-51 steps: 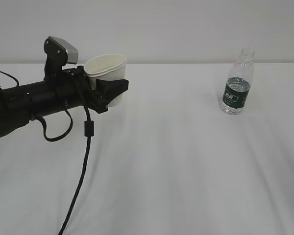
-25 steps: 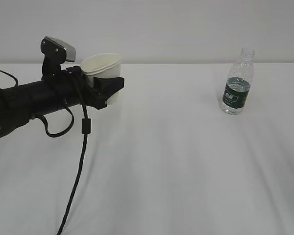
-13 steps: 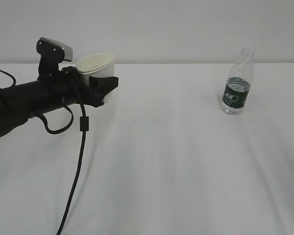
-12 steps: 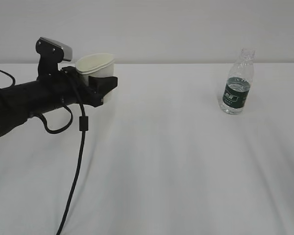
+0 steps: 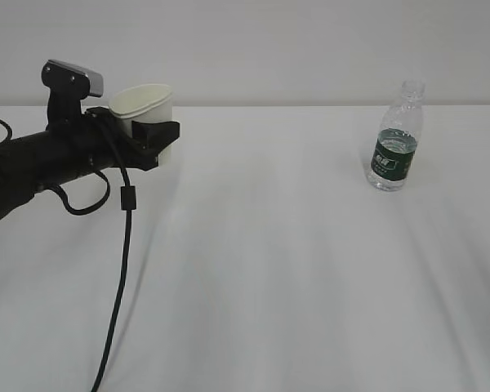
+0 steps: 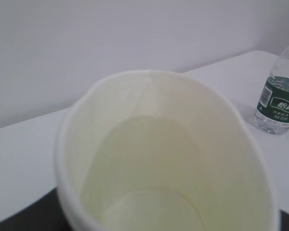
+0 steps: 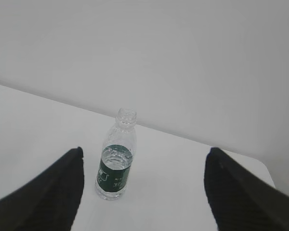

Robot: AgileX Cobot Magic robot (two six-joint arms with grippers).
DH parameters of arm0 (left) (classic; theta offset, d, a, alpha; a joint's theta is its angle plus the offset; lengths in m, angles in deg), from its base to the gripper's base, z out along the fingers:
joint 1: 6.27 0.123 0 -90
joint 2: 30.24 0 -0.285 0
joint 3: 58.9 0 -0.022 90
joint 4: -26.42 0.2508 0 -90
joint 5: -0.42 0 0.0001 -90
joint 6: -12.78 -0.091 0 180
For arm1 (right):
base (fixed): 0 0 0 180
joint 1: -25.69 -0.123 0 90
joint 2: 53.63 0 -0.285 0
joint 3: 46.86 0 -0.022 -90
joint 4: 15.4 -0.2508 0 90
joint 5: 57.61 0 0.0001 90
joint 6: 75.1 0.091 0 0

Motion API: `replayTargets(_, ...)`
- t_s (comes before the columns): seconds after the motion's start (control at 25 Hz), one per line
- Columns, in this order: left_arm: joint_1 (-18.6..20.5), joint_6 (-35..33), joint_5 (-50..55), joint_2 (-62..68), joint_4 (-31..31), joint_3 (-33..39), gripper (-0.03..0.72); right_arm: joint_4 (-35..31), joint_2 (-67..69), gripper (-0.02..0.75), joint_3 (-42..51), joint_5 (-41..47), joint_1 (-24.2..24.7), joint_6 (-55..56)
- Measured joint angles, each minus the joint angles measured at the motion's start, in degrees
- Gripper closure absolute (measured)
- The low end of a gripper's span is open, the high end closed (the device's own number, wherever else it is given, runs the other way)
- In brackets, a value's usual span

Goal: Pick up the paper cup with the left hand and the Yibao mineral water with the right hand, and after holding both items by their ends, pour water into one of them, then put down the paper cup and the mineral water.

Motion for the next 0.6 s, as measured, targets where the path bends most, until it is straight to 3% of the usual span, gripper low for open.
replayTargets(0.6,1.69,0.00,1.34,0.23,-0.78,0.00,0.294,0.00,0.00,0.148,0.00,0.00,0.00,0.00)
